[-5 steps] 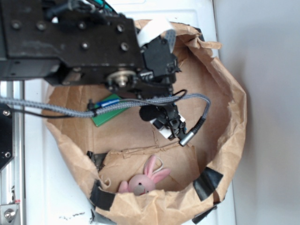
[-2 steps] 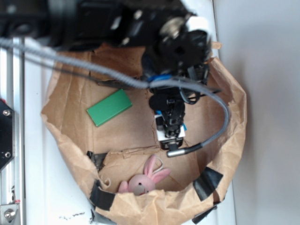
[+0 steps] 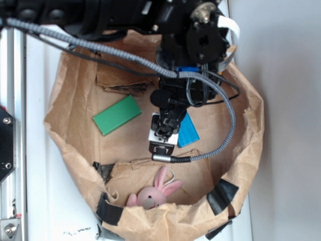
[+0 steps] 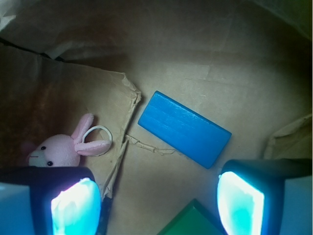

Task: Grab the blue block.

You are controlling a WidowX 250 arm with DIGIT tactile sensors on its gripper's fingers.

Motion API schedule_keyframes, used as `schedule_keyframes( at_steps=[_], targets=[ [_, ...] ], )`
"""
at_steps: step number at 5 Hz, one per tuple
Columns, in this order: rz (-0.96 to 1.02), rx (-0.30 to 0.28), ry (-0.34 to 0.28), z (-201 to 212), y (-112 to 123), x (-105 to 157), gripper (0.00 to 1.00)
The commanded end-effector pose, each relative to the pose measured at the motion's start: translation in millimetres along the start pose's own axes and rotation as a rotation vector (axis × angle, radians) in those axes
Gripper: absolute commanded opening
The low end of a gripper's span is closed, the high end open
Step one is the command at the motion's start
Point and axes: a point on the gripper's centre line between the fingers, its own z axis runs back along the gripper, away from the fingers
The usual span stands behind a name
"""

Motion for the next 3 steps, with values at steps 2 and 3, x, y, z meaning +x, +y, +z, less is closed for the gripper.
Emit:
schedule_keyframes(
  at_steps=[2,3],
  targets=[
    [-0.462,0.048,0.018,-5,-11,34,1.0],
    [-0.68,-0.08,0.103,-8,-5,39,1.0]
  ],
)
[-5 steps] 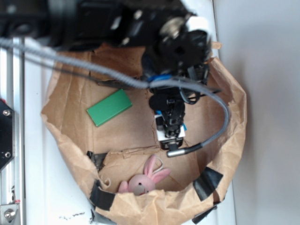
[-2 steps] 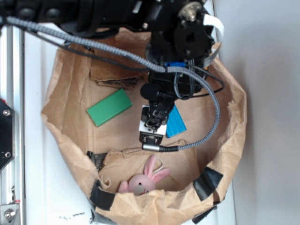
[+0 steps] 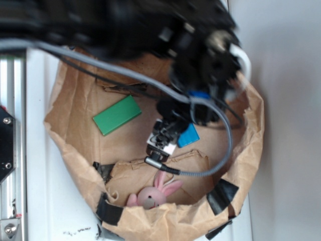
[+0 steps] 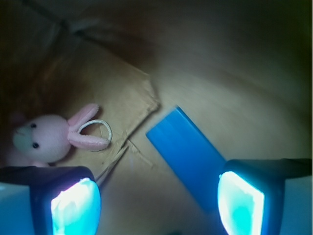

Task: Grab the blue block.

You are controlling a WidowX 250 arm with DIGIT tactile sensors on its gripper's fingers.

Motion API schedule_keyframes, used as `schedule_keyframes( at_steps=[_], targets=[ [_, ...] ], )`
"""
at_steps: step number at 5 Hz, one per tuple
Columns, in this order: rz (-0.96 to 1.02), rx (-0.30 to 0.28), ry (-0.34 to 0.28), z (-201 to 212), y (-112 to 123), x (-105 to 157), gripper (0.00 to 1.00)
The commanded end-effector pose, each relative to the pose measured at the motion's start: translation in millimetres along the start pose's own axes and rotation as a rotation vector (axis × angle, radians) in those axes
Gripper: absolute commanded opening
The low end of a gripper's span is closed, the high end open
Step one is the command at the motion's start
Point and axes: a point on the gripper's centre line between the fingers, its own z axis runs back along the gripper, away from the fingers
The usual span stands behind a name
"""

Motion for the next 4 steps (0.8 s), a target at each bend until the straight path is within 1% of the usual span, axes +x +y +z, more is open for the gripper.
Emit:
schedule_keyframes(
  at_steps=[1,2,4],
  targets=[
    [-0.434,-0.103,-0.011,8.2,18.4,20.2,1.0],
    [-0.454,-0.071,-0.077,6.0,16.2,10.9,1.0],
    [-0.454,-0.071,-0.077,6.0,16.2,10.9,1.0]
  ],
)
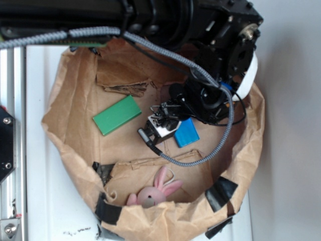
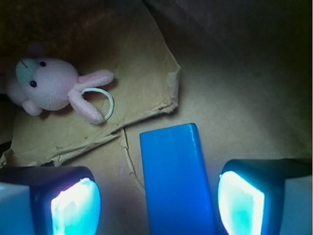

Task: Grab the blue block.

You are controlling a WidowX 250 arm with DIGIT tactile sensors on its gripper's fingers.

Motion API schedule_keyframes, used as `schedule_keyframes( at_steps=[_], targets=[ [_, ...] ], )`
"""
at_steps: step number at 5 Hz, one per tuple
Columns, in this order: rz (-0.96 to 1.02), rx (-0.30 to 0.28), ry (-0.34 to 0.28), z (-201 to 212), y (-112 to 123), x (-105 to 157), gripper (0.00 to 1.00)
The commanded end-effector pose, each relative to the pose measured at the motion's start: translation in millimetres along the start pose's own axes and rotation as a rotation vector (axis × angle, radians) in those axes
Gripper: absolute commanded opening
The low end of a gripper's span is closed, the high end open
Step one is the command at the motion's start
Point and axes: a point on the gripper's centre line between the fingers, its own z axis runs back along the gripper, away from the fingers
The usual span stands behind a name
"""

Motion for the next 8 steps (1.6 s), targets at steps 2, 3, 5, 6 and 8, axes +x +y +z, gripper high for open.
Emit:
schedule_keyframes(
  at_steps=[2,3,5,6,8],
  targets=[
    [-0.042,0.118,-0.069,10,0,14,1.0],
    [-0.043,0.157,-0.08,0,1,20,1.0],
    [-0.078,0.304,-0.037,-24,21,33,1.0],
    [-0.055,0.328,0.043,-39,35,35,1.0],
    [-0.008,0.313,0.077,-43,42,46,0.0]
  ],
)
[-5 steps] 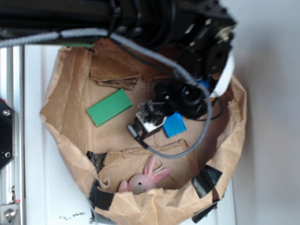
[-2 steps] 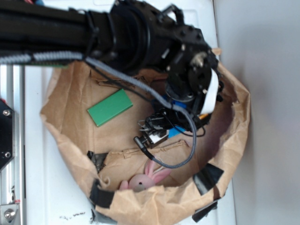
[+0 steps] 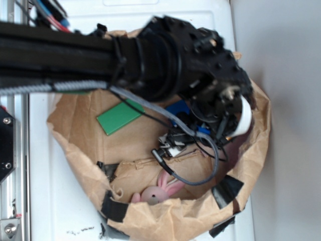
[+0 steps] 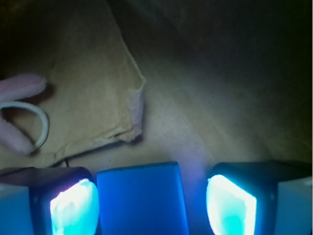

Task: Grab the blue block.

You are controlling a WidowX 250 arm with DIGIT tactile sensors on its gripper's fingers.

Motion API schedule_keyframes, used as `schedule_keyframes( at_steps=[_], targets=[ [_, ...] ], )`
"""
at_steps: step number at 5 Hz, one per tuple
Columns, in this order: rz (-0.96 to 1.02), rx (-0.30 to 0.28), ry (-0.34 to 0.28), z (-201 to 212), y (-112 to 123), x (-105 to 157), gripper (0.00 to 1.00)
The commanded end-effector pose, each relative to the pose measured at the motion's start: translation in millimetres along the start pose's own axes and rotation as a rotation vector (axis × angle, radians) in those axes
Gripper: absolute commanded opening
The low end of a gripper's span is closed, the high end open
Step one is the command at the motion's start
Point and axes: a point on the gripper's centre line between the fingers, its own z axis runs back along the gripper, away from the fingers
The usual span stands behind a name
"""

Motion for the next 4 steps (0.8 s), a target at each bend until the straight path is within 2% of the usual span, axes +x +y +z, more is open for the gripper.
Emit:
schedule_keyframes(
  at_steps=[1,2,3,4],
  targets=[
    [-0.022,0.004,-0.069,4,16,30,0.0],
    [0.021,-0.053,-0.167,60,-11,3,0.0],
    [0.035,-0.092,-0.231,99,-15,3,0.0],
    [0.044,-0.142,-0.241,119,-20,1,0.0]
  ],
)
